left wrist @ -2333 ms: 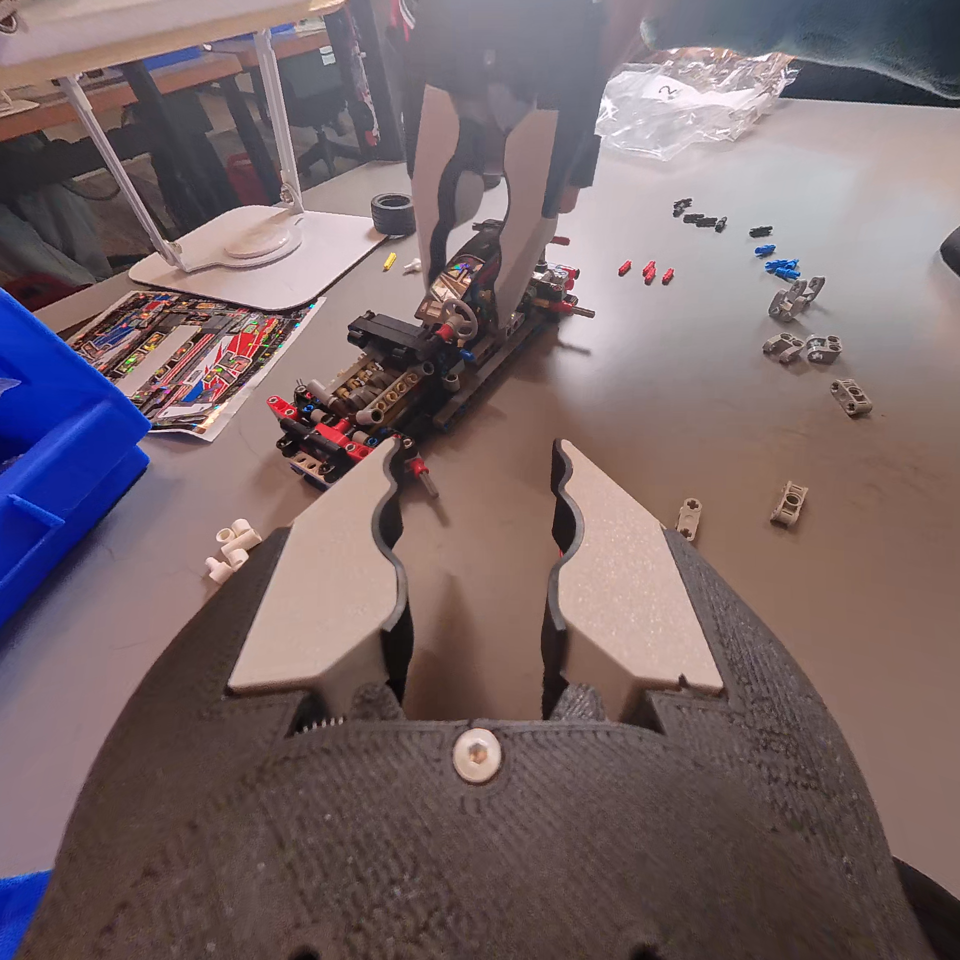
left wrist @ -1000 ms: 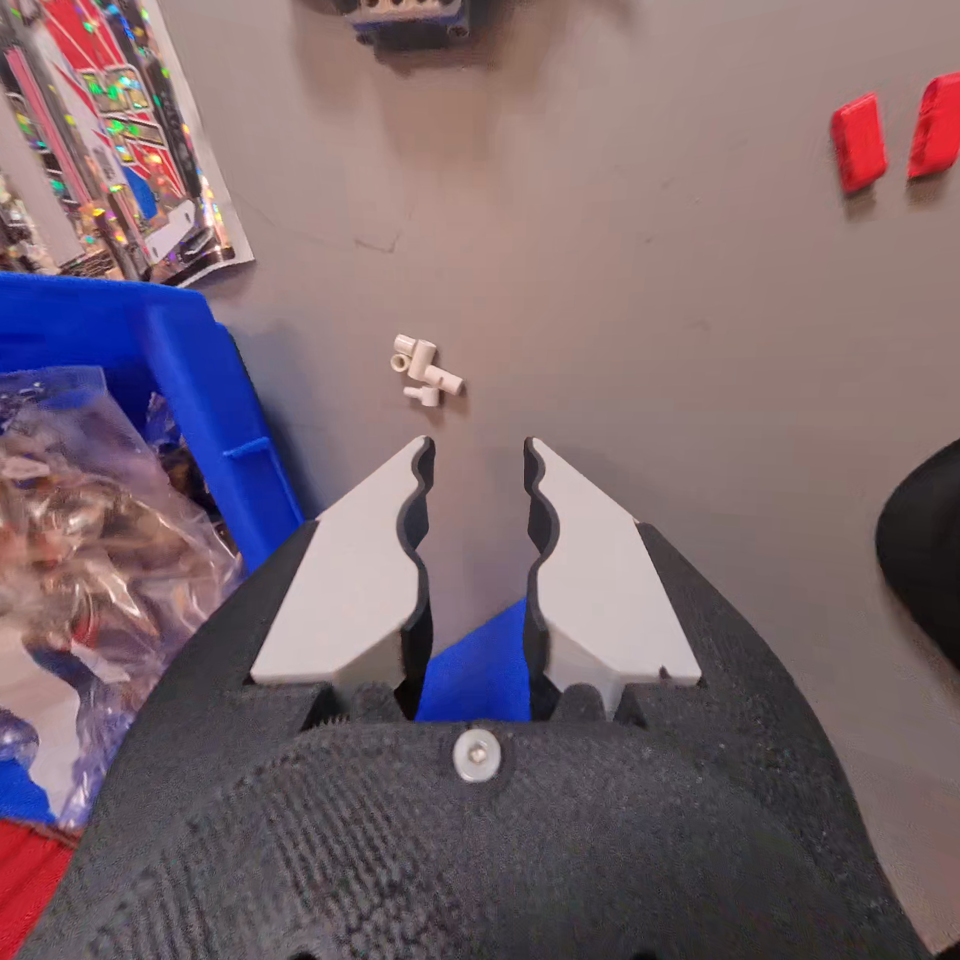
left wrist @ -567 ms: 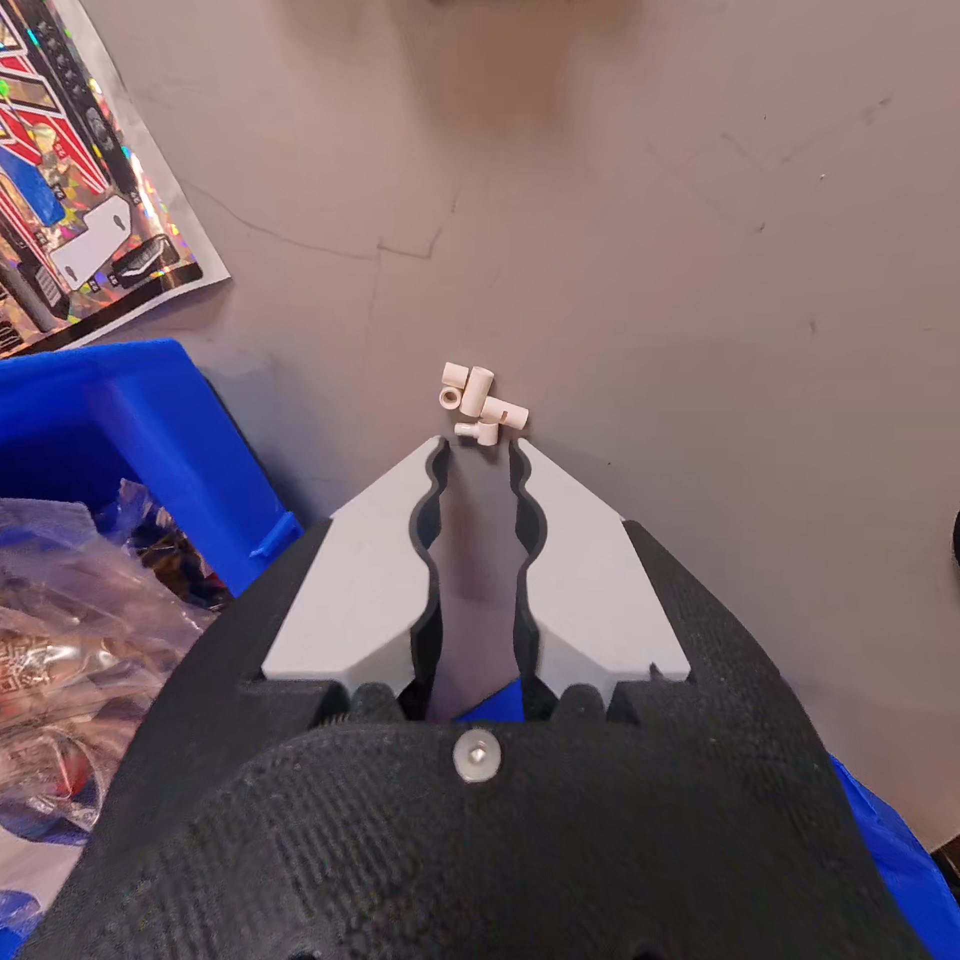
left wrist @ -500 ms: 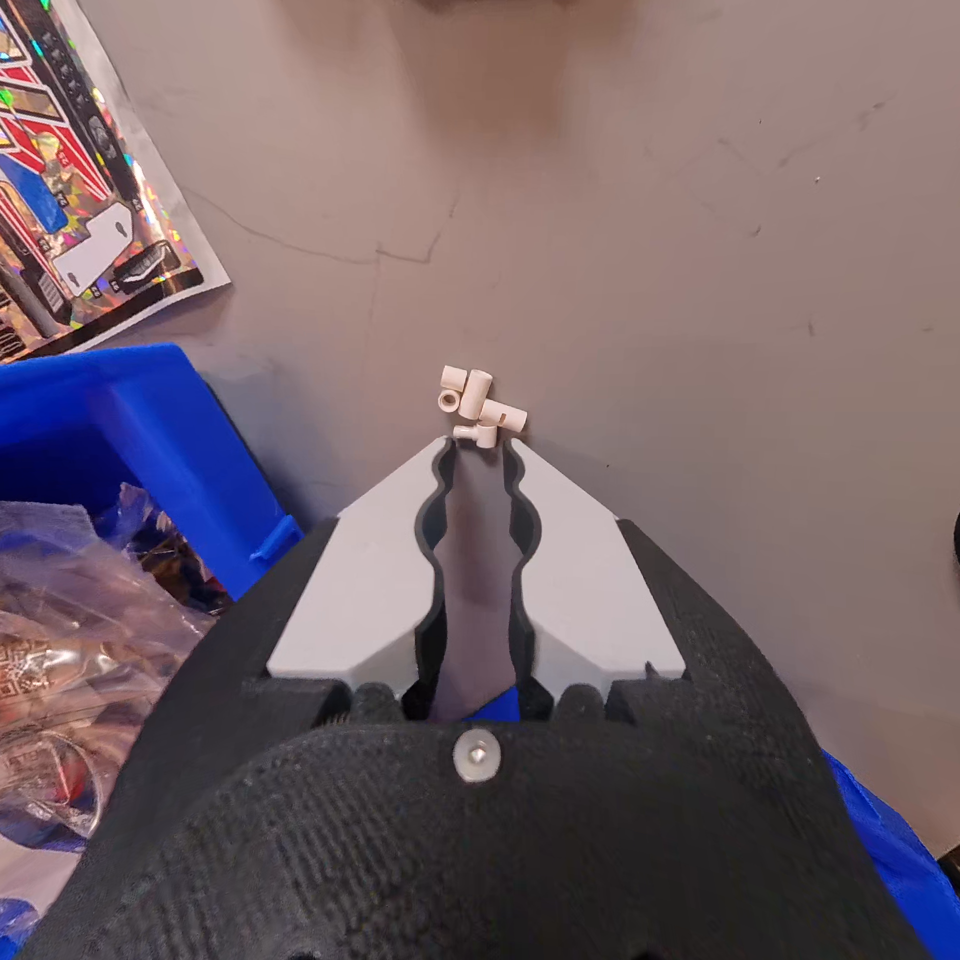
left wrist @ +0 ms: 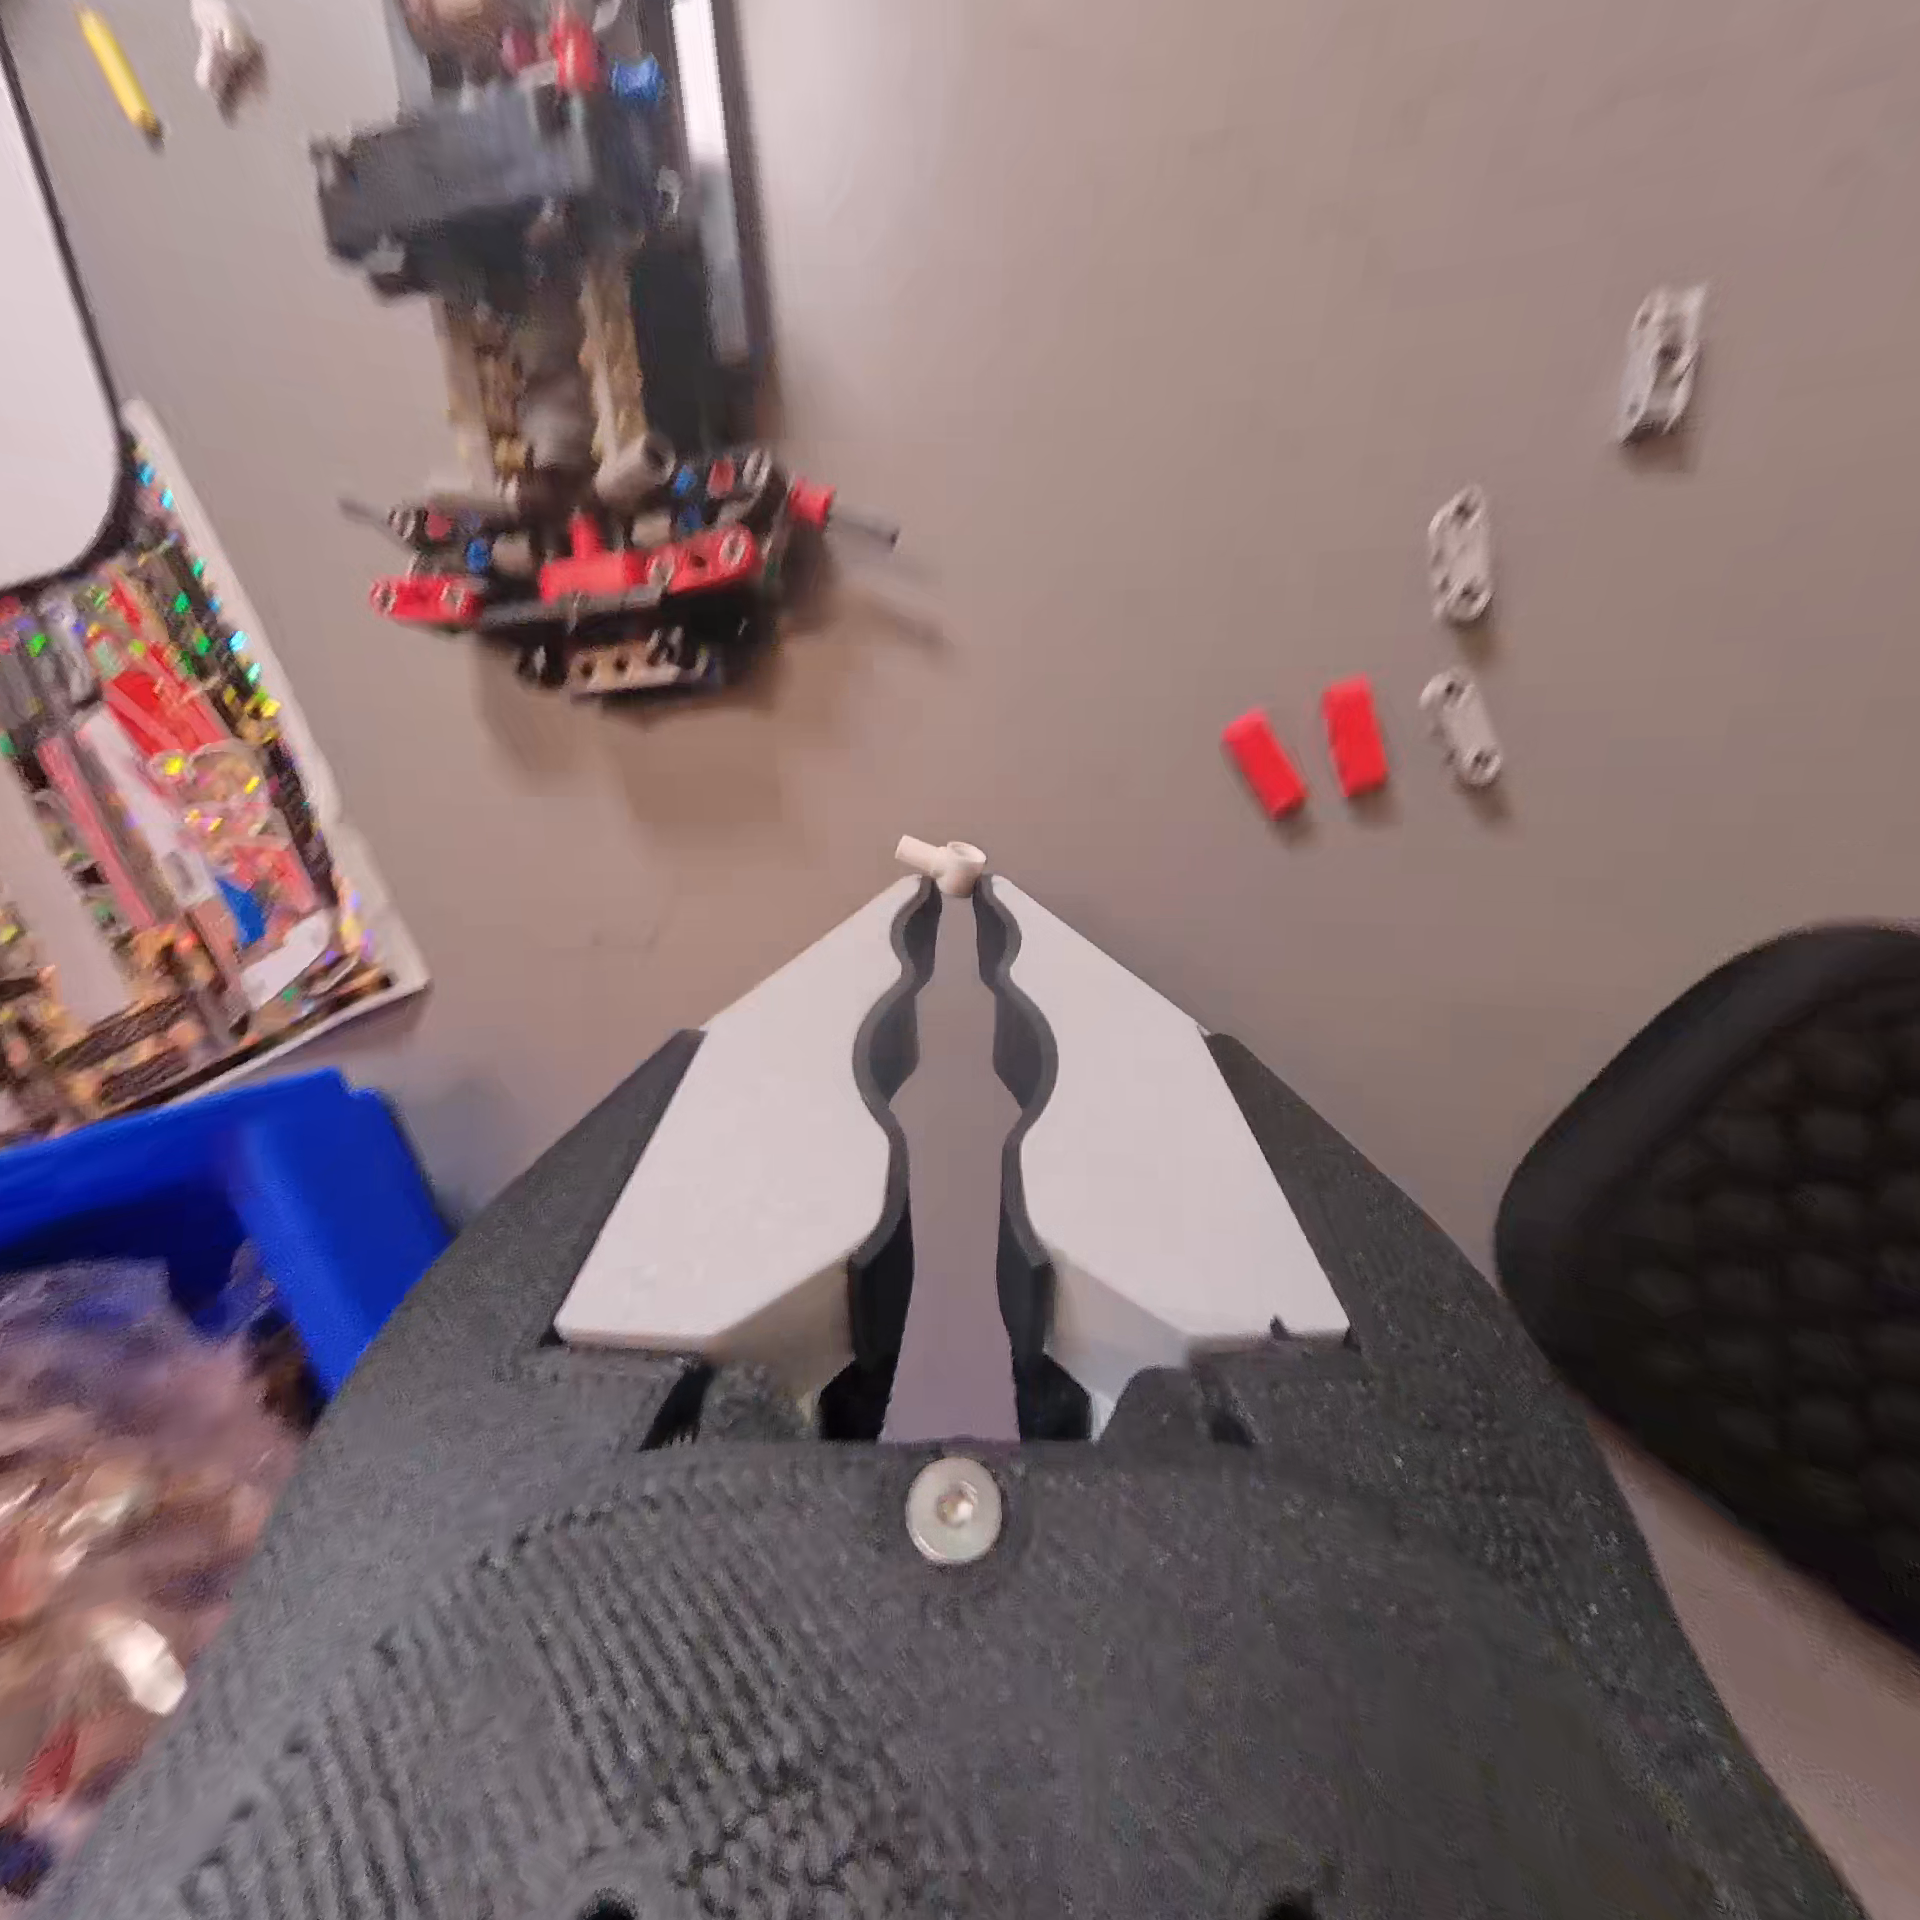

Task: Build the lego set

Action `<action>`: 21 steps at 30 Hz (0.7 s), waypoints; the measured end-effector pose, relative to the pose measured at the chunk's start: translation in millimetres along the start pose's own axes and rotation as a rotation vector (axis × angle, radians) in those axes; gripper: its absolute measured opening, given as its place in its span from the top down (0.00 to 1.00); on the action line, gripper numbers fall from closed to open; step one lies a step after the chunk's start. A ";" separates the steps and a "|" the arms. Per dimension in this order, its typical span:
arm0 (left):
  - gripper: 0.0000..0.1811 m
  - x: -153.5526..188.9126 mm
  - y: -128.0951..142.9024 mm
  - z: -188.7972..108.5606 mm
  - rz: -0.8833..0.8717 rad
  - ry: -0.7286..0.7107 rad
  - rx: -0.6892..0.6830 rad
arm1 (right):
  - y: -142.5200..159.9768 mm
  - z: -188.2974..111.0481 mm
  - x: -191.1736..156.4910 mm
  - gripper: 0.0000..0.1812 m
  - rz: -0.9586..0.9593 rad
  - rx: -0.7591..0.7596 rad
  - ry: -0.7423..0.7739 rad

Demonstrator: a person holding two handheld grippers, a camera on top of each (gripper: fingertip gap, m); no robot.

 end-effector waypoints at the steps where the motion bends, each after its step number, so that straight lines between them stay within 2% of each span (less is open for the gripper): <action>1: 0.97 5.0 -10.4 9.2 -0.020 0.000 0.032 | -0.8 -0.8 -0.1 0.82 -0.001 0.009 0.000; 6: 0.97 20.8 -56.8 57.9 -0.112 -0.017 0.130 | -3.1 -5.9 1.0 0.81 -0.004 0.033 0.014; 10: 0.97 24.4 -80.5 76.0 -0.142 -0.047 0.159 | -0.2 -7.4 3.9 0.81 -0.001 0.028 0.033; 18: 0.95 23.0 -88.8 86.6 -0.203 -0.096 0.196 | 1.4 -8.7 7.4 0.81 0.011 0.039 0.047; 21: 0.89 22.4 -88.7 86.4 -0.215 -0.118 0.214 | 1.4 -8.3 7.8 0.81 0.012 0.047 0.048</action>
Point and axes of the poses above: each gripper's, where its closed fingertips meet, z out along the fingers, y out of its underside, x = y × z across the jaws, the point moved 7 cm from there along -z, back along the fingers, and after that the axes turned 10 degrees about z, right-handed, at the moved point
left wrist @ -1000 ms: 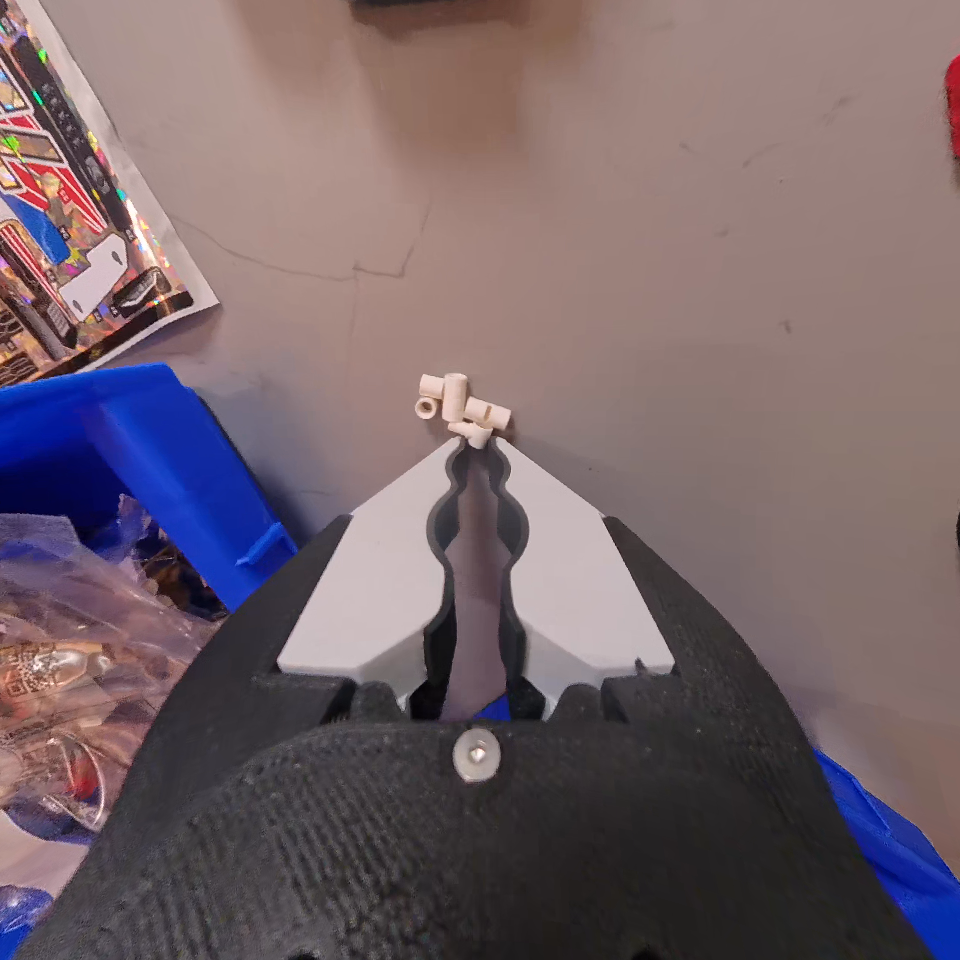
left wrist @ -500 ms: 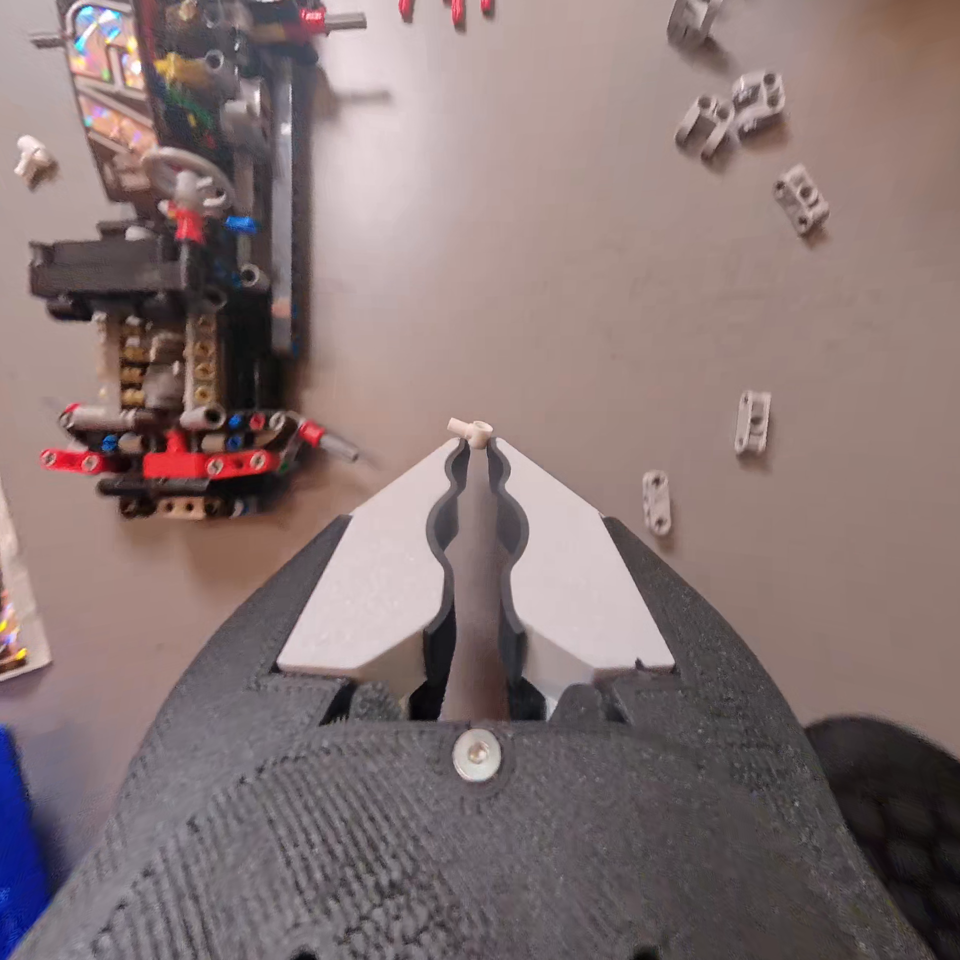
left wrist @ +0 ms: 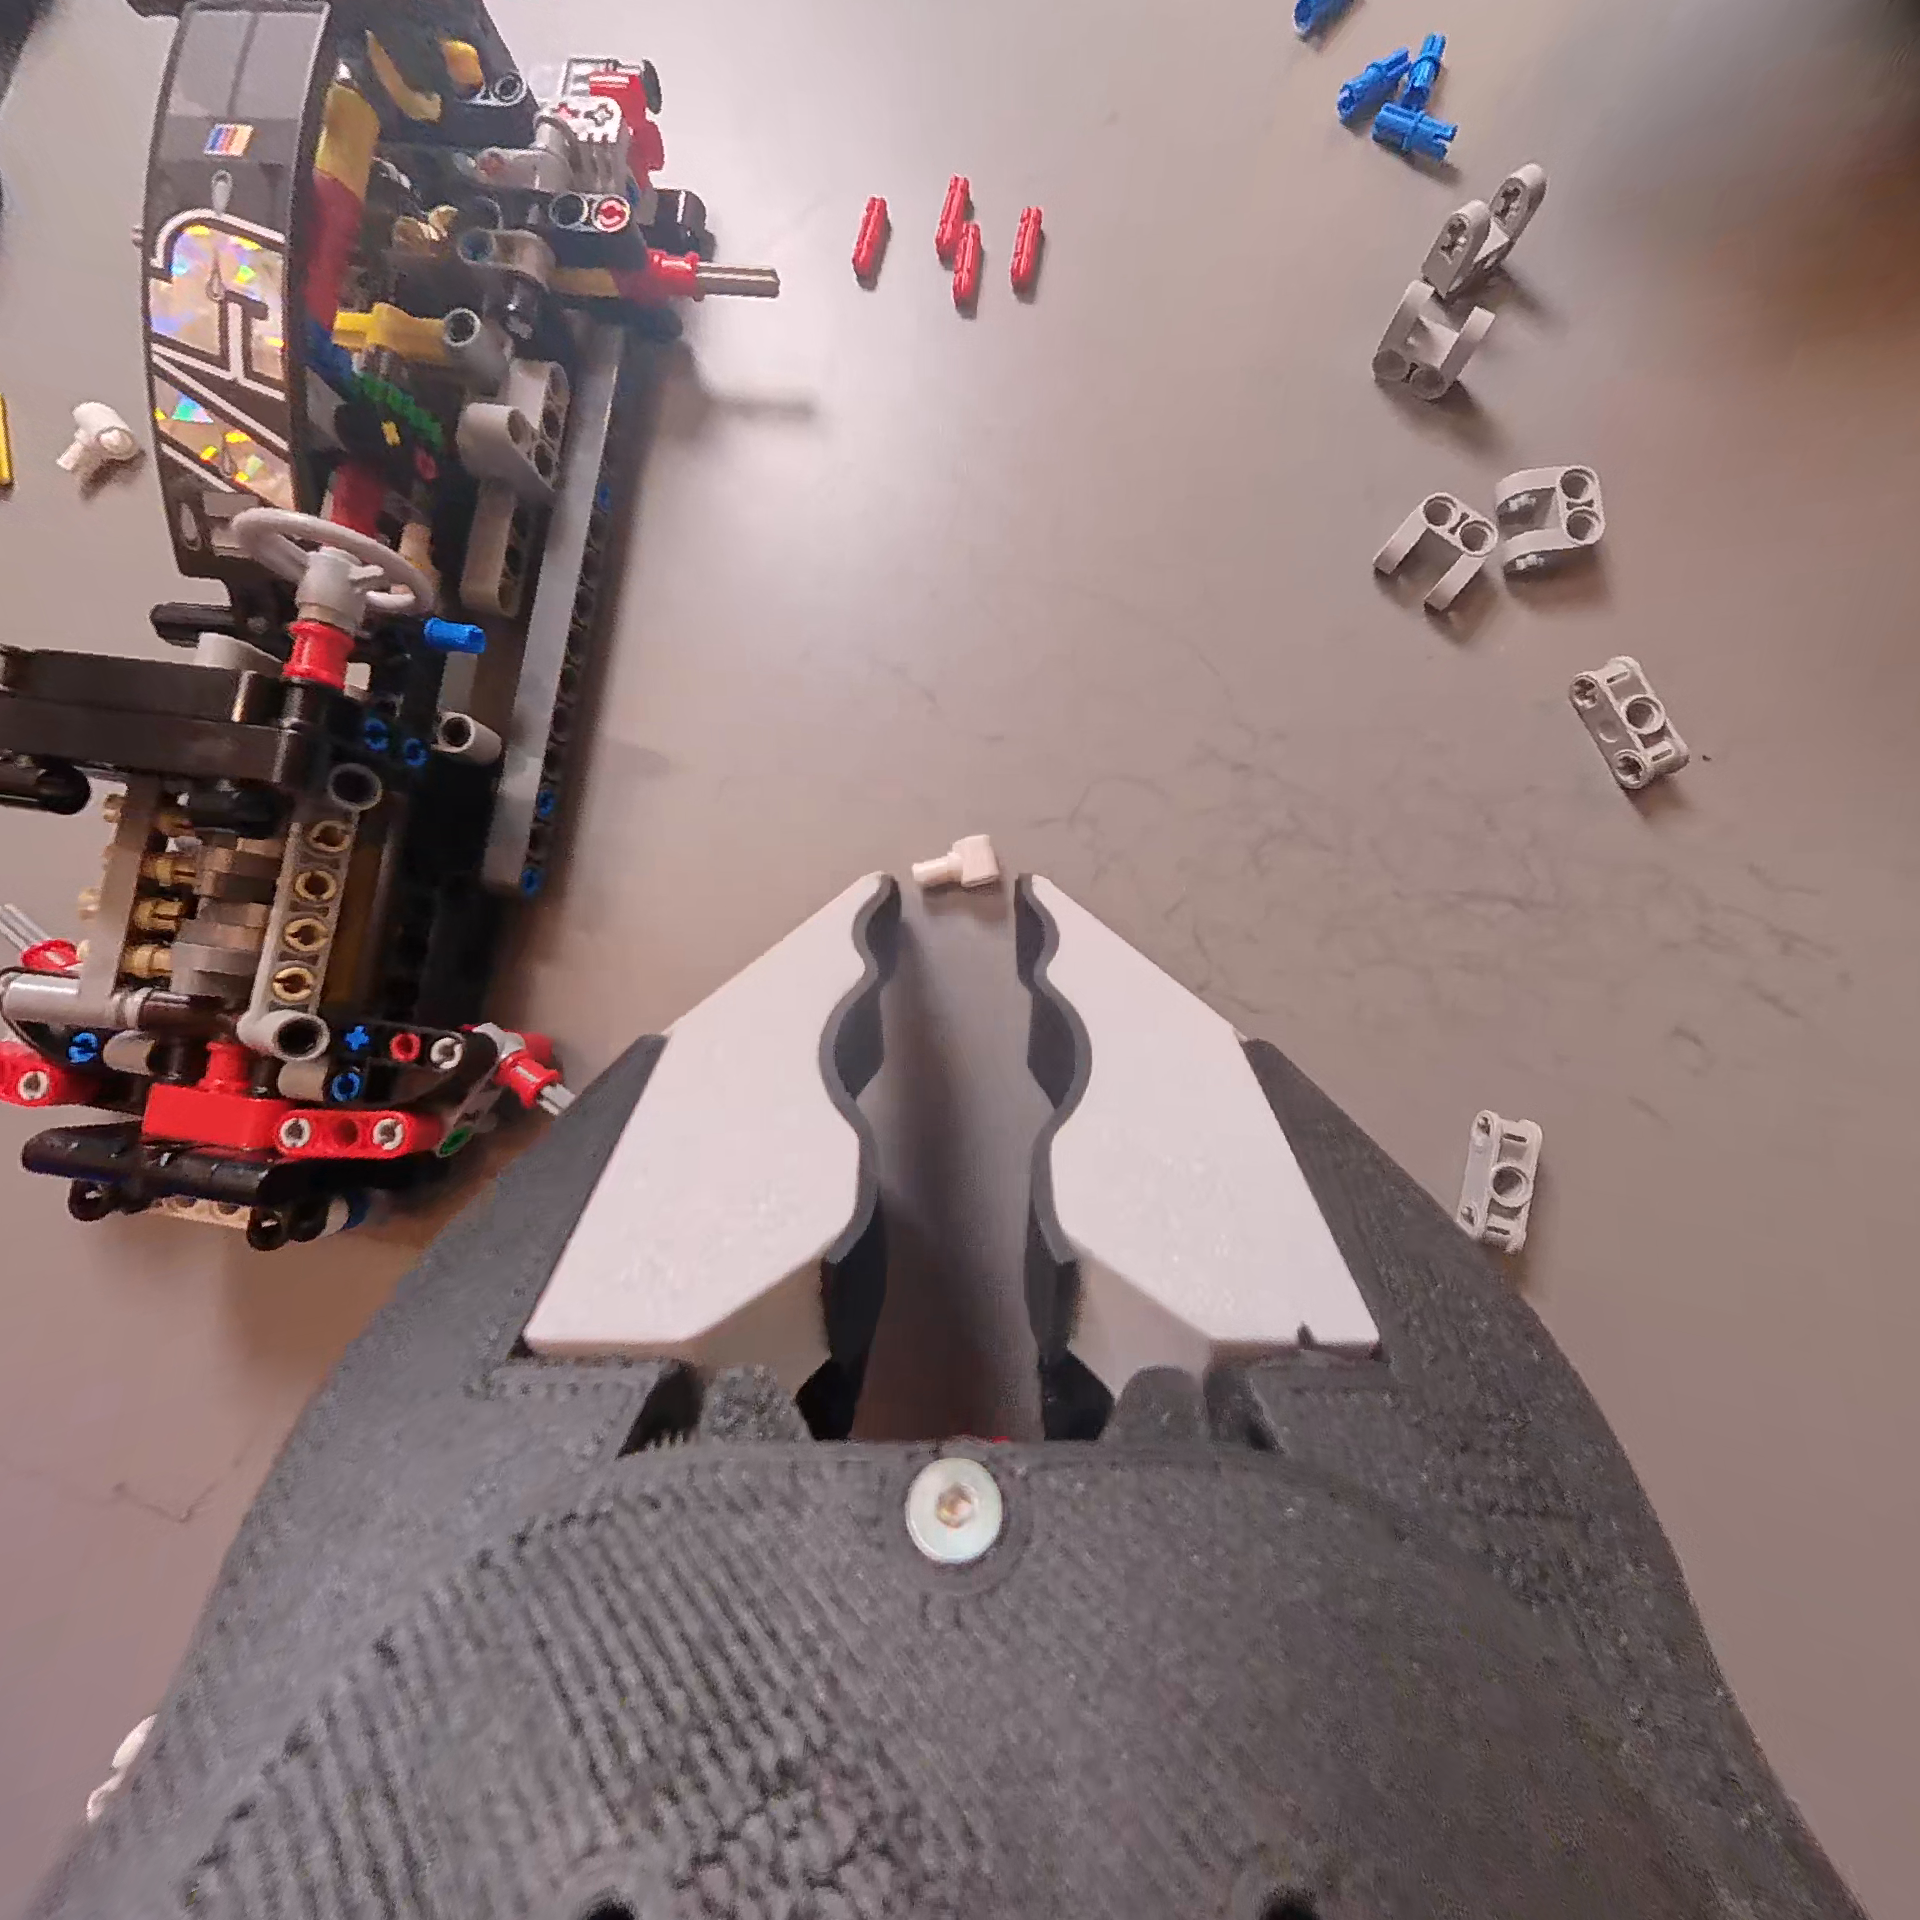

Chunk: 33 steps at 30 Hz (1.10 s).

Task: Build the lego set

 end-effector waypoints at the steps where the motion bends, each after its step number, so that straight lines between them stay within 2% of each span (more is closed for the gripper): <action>1: 0.87 0.2 -0.7 -0.8 -0.003 -0.010 0.015 | -0.4 -0.1 0.1 0.81 0.001 0.007 -0.001; 9: 0.82 -1.3 -5.1 -35.7 -0.052 -0.171 0.215 | -4.4 -1.8 1.9 0.81 0.016 0.065 -0.008; 16: 0.81 5.9 12.3 -78.8 -0.147 -0.311 0.353 | -6.0 -3.8 3.3 0.81 0.015 0.096 0.000; 21: 0.81 14.3 36.0 -105.2 -0.200 -0.389 0.372 | -6.4 -3.2 5.2 0.81 0.012 0.106 0.018; 24: 0.89 24.7 50.5 -112.9 -0.227 -0.359 0.408 | -5.2 -3.1 6.0 0.81 0.009 0.105 0.029; 27: 0.91 28.7 69.1 -112.7 -0.259 -0.378 0.367 | -4.7 -4.4 7.2 0.81 0.005 0.109 0.042; 33: 0.87 14.1 98.1 -123.1 -0.391 -0.484 0.337 | -4.1 -5.3 11.5 0.81 -0.002 0.115 0.065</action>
Point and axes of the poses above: each gripper's, where its closed fingertips meet, z out along the fingers, y out of its underside, x = y × z across the jaws, the point moved 7 cm from there along -z, back along the fingers, and after that the axes turned 10 degrees about z, right-handed, at the moved point
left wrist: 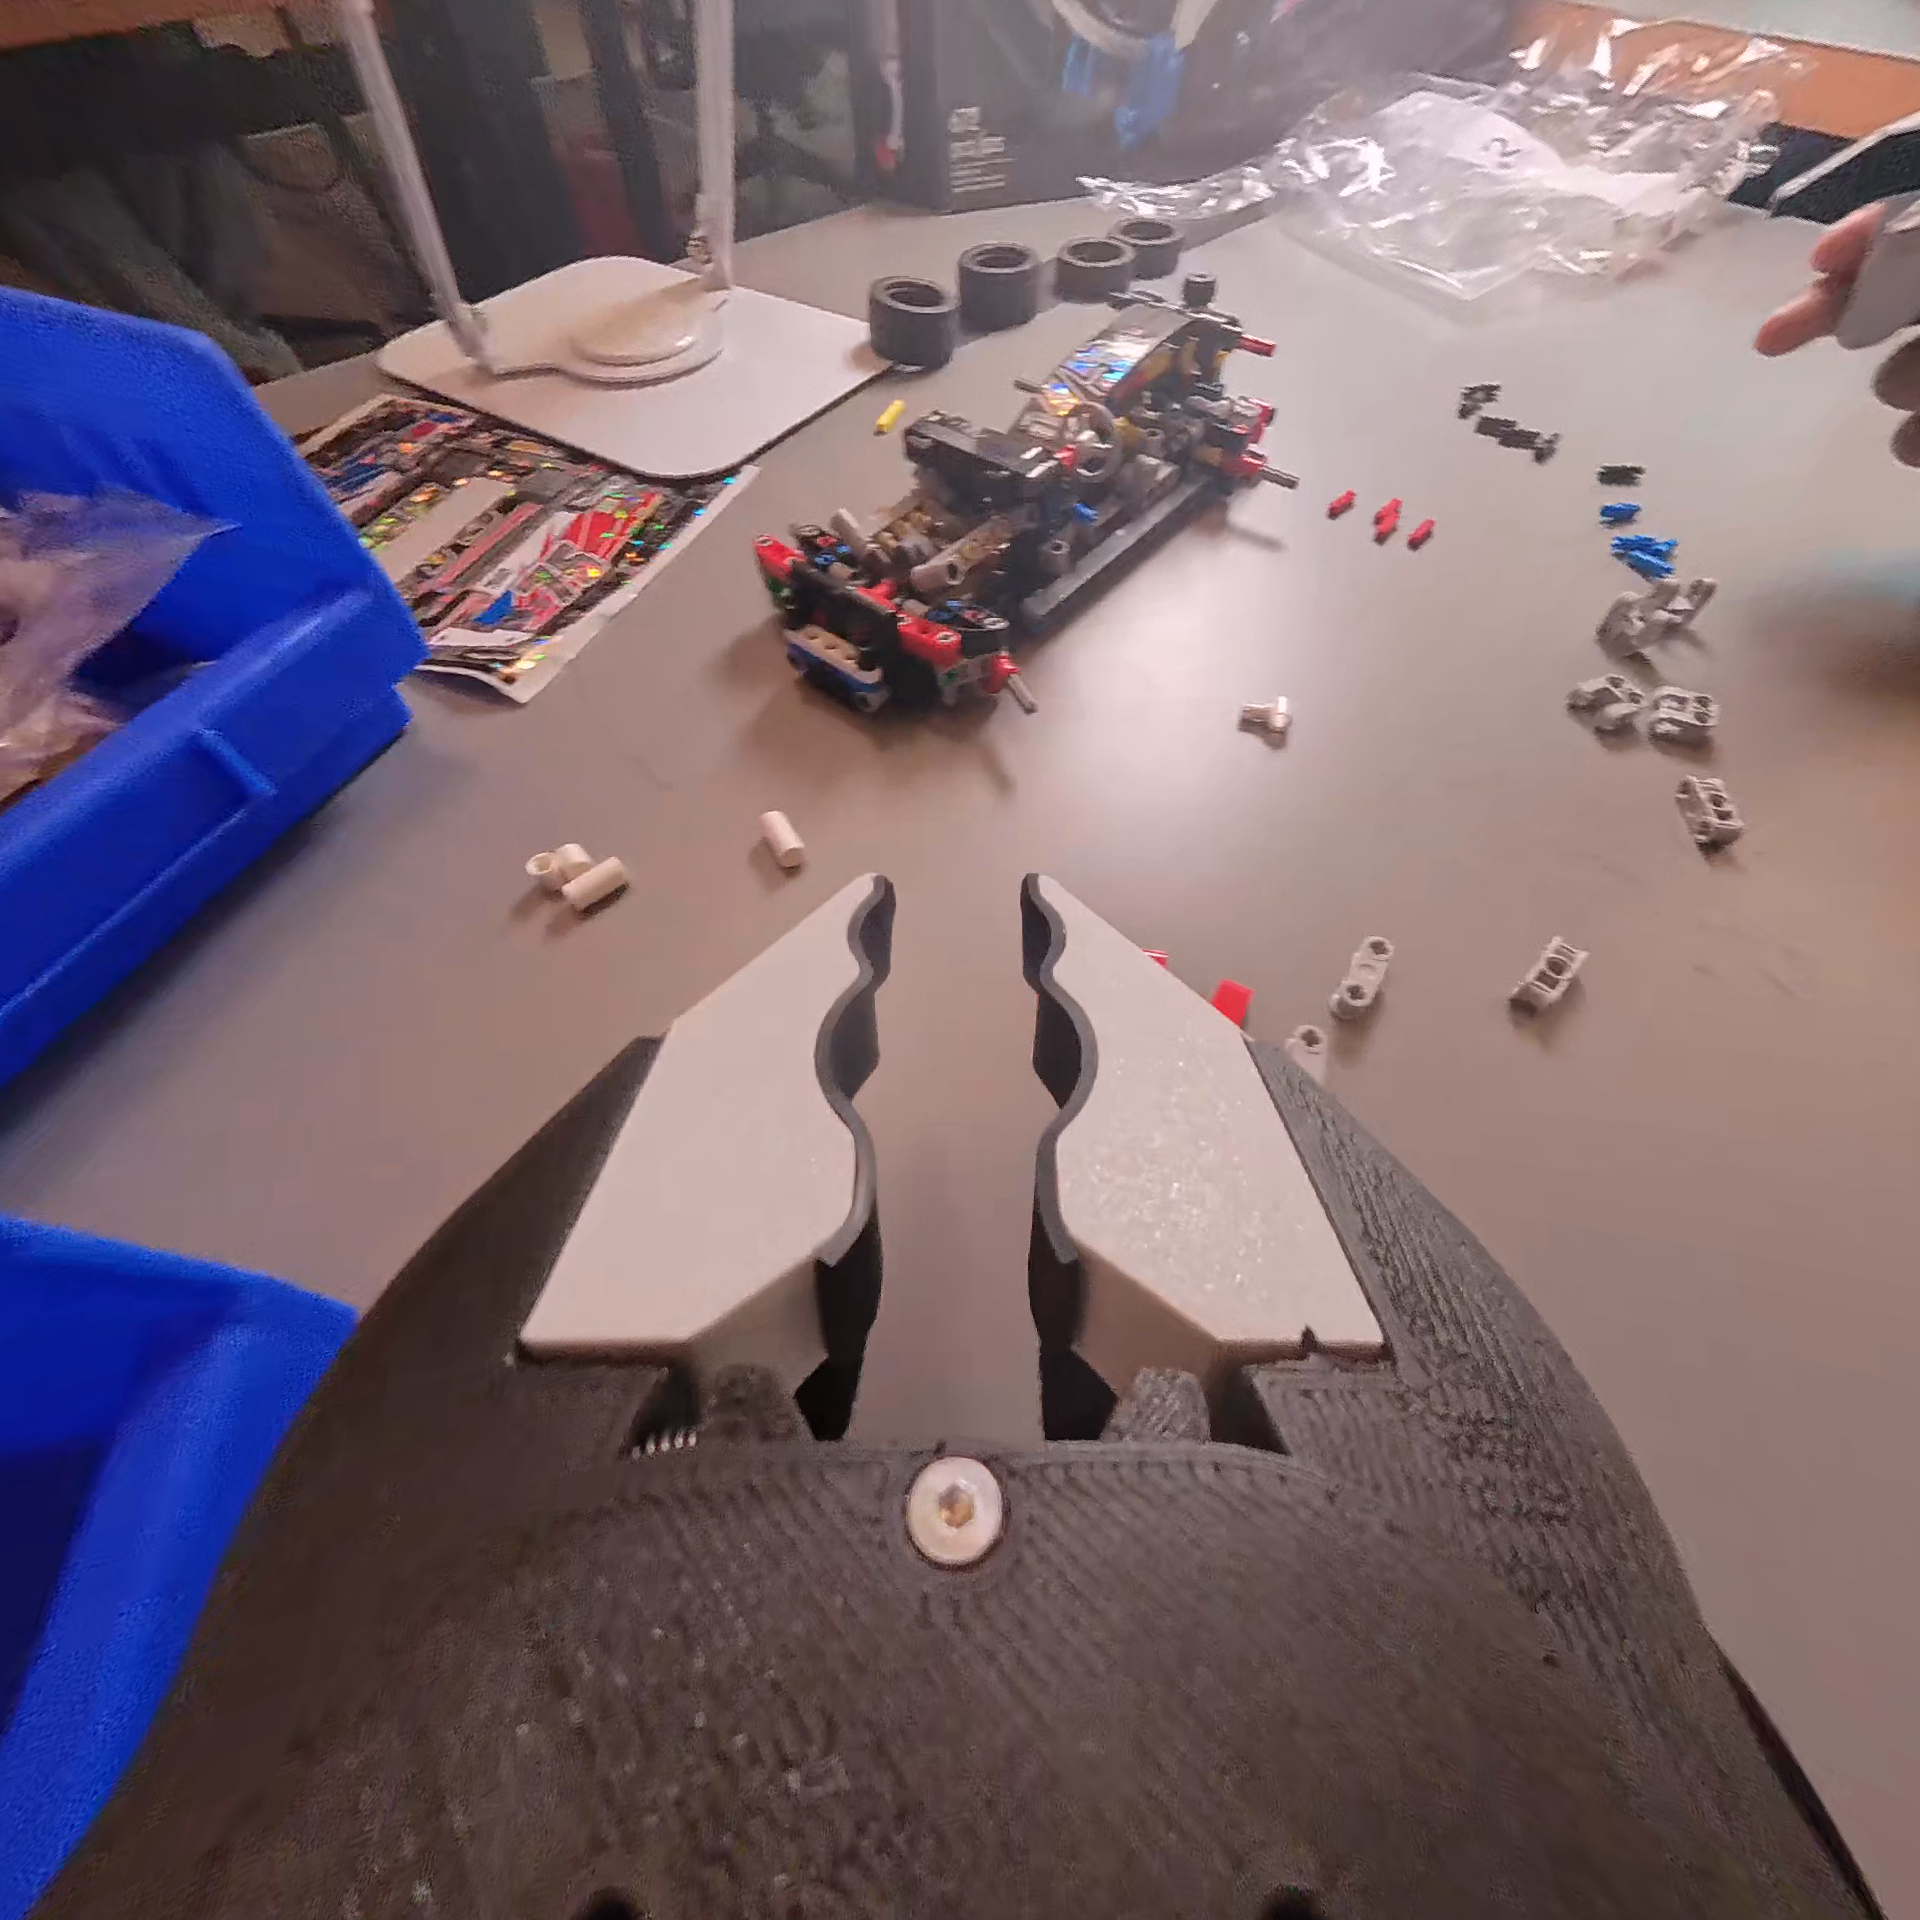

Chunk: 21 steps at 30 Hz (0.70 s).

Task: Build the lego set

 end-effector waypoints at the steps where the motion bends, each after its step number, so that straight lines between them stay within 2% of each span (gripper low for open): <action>1: 0.86 -4.4 2.6 -0.1 -0.006 -0.025 -0.009 | 0.4 0.2 0.7 0.81 -0.003 -0.002 0.005; 7: 0.78 -14.3 8.1 2.9 -0.001 -0.101 -0.019 | 2.7 4.3 3.0 0.81 -0.034 -0.019 0.031; 13: 0.76 -18.5 12.6 6.8 -0.014 -0.128 -0.040 | -5.2 26.1 2.9 0.80 -0.148 -0.092 0.020; 16: 0.76 -19.0 13.3 8.3 -0.016 -0.130 -0.044 | -8.8 42.7 4.8 0.80 -0.243 -0.174 -0.002; 21: 0.77 -19.0 12.5 7.7 -0.014 -0.132 -0.037 | -14.4 84.8 22.5 0.77 -0.436 -0.406 -0.062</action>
Point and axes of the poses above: each gripper's, where its closed fingertips meet, z out along the fingers, y out of its underside, x = y × z across the jaws, the point moved 7 cm from there along -z, back along the fingers, and after that the axes turned 10 degrees about z, right-handed, at the moved point
